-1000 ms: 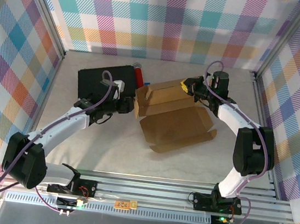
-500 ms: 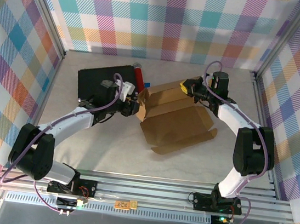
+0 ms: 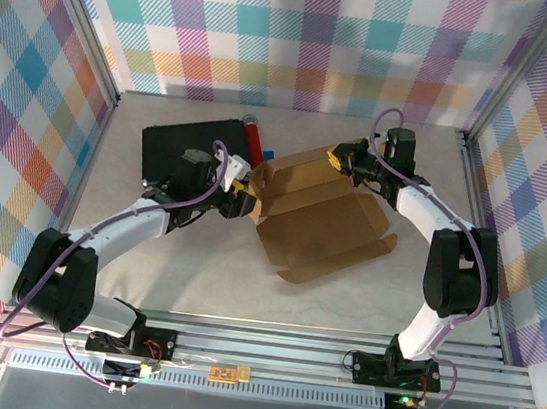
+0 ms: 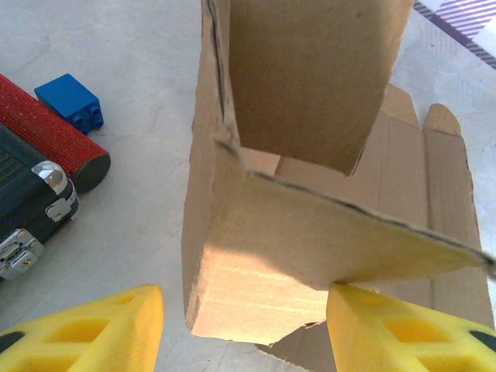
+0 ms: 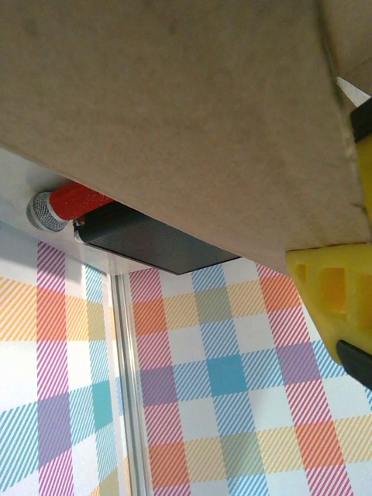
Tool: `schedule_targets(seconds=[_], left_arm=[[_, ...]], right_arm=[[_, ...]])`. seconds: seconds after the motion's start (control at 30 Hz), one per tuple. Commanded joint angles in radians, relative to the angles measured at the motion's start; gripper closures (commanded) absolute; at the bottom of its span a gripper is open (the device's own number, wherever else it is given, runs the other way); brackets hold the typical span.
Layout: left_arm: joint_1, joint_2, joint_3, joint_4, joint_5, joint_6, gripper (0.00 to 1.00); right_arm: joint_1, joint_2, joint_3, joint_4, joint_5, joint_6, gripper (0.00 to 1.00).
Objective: Fold the paper box
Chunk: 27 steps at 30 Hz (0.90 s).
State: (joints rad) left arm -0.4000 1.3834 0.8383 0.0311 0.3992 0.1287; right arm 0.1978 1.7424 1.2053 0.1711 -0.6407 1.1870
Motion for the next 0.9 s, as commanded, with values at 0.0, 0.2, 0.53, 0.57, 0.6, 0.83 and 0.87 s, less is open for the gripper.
schedule_targets(seconds=[0.0, 0.2, 0.53, 0.57, 0.6, 0.83, 0.87], left_arm=[[-0.020, -0.003, -0.015, 0.049, -0.012, 0.023, 0.42], [-0.088, -0.031, -0.046, 0.102, -0.109, -0.016, 0.24], [-0.259, -0.080, -0.047, 0.021, -0.753, -0.287, 0.07], [-0.263, -0.061, -0.031, 0.002, -0.781, -0.303, 0.10], [-0.275, -0.040, -0.017, -0.007, -0.813, -0.312, 0.13], [-0.335, 0.058, 0.082, -0.077, -0.979, -0.424, 0.57], [-0.347, 0.066, 0.087, -0.066, -0.969, -0.433, 0.59]], right_arm=[[0.005, 0.015, 0.034, -0.011, -0.024, -0.030, 1.00], [0.006, 0.014, 0.037, -0.018, -0.017, -0.028, 1.00], [0.006, 0.018, 0.039, 0.004, 0.012, 0.016, 1.00], [0.007, 0.017, 0.039, 0.009, 0.013, 0.021, 1.00], [0.006, 0.019, 0.039, 0.014, 0.015, 0.026, 1.00], [0.006, 0.020, 0.038, 0.029, 0.034, 0.046, 1.00], [0.006, 0.020, 0.038, 0.030, 0.033, 0.048, 1.00]])
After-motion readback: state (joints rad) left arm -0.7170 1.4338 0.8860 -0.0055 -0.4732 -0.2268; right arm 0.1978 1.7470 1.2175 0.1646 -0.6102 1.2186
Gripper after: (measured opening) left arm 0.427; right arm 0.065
